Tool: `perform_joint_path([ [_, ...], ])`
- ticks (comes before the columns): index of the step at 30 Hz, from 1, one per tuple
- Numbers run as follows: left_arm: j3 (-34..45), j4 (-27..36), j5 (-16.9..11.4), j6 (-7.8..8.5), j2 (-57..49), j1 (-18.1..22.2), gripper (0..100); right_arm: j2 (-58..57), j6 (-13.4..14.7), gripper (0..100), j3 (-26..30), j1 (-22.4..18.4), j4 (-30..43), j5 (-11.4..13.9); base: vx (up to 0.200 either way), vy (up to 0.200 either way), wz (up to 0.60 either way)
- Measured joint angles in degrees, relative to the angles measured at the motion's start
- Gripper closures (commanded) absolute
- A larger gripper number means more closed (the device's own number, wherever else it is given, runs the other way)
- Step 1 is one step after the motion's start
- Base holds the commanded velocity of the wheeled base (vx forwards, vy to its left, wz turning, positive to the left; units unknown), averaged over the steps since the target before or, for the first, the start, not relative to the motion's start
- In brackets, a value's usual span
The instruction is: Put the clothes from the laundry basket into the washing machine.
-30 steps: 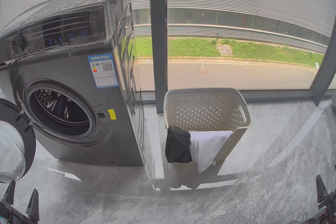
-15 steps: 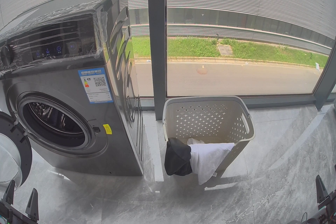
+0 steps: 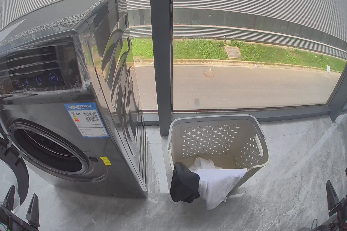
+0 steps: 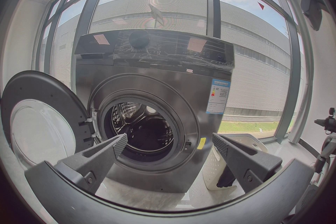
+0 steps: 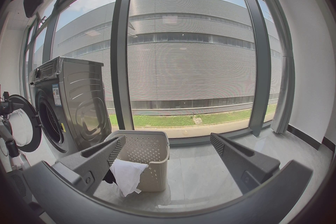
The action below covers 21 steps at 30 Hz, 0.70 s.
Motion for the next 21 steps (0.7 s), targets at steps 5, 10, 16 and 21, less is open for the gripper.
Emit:
perform_joint_path([
  [5, 0.0, -0.02, 0.07, -0.06, 0.05, -0.02, 0, 0.16, 0.07, 0, -3.17, 0.12, -0.63, 2.78, 0.0, 0.0, 0.0],
  [10, 0.0, -0.05, 0.07, -0.06, 0.05, -0.06, 0, 4.46, 0.29, 0, -13.09, 1.08, -0.44, 5.55, 0.0, 0.0, 0.0],
  [16, 0.0, -0.02, 0.07, -0.09, 0.07, -0.02, 0, 17.48, 0.46, 0, -25.47, 4.56, 0.24, 9.13, 0.0, 0.0, 0.0],
  [21, 0.0, -0.02, 0.05, -0.09, 0.07, -0.02, 0, 30.15, 0.43, 0, -31.01, 8.14, 0.49, 12.19, 0.0, 0.0, 0.0],
])
